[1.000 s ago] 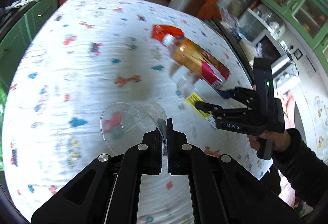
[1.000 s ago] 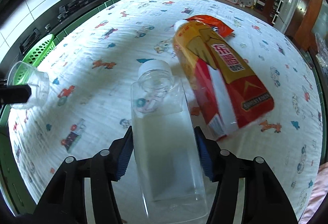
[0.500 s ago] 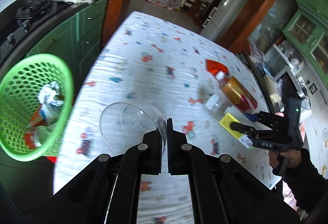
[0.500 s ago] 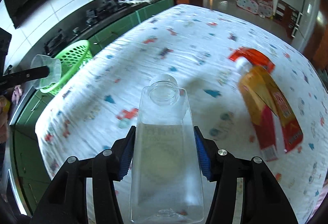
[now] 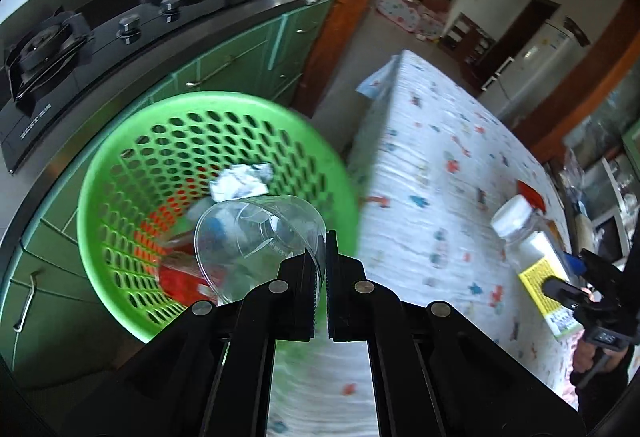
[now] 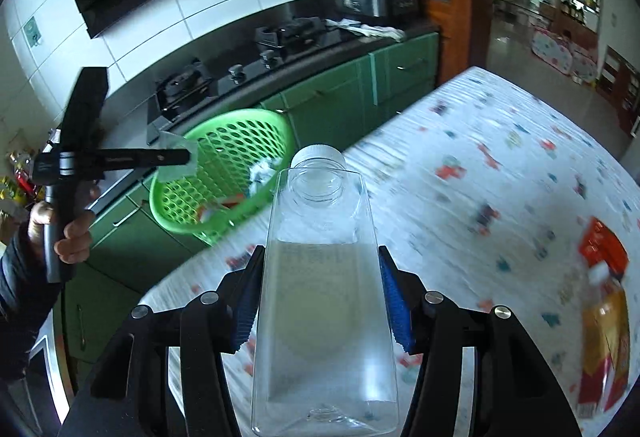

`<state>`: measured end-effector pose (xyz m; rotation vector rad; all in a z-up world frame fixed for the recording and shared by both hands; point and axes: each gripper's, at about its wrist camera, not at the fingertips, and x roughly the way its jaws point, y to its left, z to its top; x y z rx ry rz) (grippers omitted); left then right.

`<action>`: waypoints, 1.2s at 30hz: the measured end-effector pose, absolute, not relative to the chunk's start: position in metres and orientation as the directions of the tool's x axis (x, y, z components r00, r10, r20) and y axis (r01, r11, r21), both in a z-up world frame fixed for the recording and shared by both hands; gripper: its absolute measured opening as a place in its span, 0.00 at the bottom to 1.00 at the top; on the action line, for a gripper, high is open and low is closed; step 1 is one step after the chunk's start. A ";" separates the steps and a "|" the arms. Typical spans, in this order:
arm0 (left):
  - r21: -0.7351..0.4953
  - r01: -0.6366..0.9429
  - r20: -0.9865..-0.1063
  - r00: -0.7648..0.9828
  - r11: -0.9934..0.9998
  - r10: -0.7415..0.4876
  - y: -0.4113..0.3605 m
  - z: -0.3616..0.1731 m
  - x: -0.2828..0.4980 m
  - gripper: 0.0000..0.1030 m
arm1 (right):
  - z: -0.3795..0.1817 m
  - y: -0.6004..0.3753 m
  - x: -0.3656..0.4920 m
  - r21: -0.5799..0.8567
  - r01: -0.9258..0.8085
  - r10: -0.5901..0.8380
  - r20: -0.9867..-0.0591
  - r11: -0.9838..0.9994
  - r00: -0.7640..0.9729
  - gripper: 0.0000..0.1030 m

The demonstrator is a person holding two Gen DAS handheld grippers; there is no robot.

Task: Collect trash
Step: 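Carry the cup and bottle over the basket and release both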

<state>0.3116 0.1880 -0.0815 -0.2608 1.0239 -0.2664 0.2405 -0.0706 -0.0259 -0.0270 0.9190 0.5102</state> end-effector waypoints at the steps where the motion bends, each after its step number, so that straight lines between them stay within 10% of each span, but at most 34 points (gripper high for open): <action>1: -0.327 0.080 -0.809 0.492 0.942 -0.322 0.194 -0.085 0.316 0.03 | -0.025 -0.057 0.247 0.192 -0.445 0.418 -0.763 0.875 0.493 0.51; 6: -0.329 0.016 -0.830 0.472 0.944 -0.298 0.226 -0.103 0.335 0.08 | -0.025 -0.014 0.273 0.210 -0.484 0.454 -0.758 0.850 0.469 0.51; 14: -0.360 -0.074 -0.827 0.487 0.930 -0.281 0.267 -0.114 0.336 0.49 | -0.033 0.052 0.310 0.234 -0.520 0.488 -0.761 0.822 0.428 0.51; 36: -0.338 -0.126 -0.827 0.512 0.933 -0.231 0.294 -0.106 0.313 0.62 | -0.028 0.094 0.322 0.218 -0.536 0.499 -0.735 0.815 0.460 0.60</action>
